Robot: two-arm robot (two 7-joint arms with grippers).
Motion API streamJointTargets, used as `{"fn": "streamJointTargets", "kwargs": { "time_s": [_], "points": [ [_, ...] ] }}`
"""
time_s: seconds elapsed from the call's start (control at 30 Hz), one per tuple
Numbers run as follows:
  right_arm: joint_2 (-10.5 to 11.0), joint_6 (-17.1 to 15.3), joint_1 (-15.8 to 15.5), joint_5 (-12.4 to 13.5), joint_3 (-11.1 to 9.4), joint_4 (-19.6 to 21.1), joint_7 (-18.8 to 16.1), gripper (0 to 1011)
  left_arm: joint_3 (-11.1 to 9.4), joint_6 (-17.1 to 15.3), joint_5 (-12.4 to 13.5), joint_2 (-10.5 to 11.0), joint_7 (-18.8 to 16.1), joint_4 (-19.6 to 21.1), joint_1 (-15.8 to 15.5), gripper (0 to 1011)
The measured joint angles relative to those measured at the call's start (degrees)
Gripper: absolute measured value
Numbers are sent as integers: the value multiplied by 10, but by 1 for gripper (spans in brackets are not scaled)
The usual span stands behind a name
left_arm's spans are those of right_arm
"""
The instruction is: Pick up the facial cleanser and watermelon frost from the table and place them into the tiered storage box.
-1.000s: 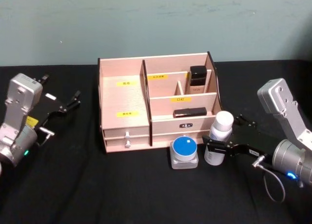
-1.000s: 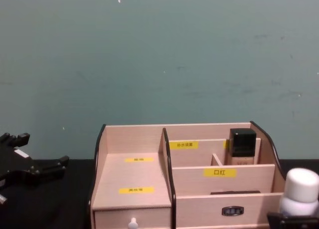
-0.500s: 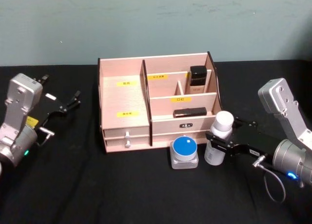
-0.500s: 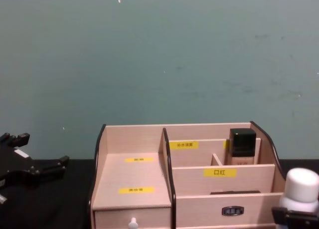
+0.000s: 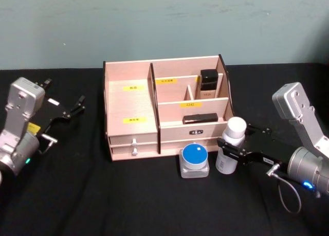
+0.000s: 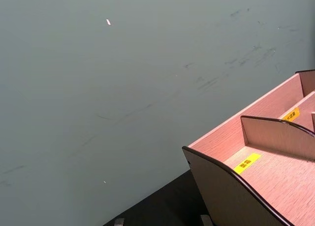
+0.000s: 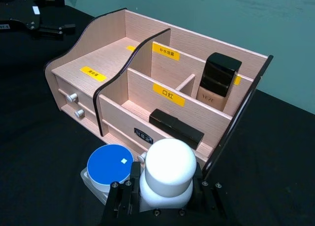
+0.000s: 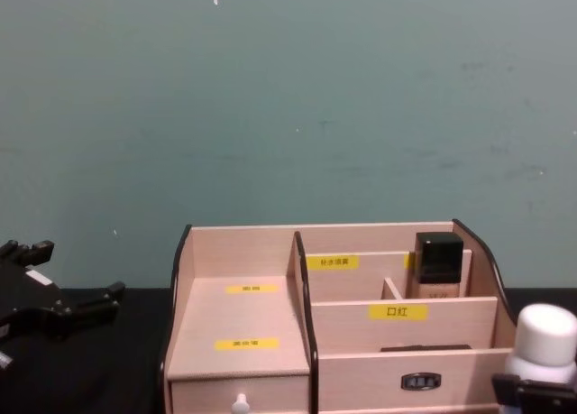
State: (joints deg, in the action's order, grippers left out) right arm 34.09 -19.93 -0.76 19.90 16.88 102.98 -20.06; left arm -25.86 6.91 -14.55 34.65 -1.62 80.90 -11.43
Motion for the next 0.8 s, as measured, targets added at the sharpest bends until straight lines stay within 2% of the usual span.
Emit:
{"fn": "streamJointTargets", "kwargs": {
  "time_s": [0.33,0.8],
  "points": [
    [1,0,-3,12,-6,4,-8,596,0,0,0,0,0,0,0,1001],
    [26,-21,-10,25,-21,63,-9,595,0,0,0,0,0,0,0,1001]
  ]
}}
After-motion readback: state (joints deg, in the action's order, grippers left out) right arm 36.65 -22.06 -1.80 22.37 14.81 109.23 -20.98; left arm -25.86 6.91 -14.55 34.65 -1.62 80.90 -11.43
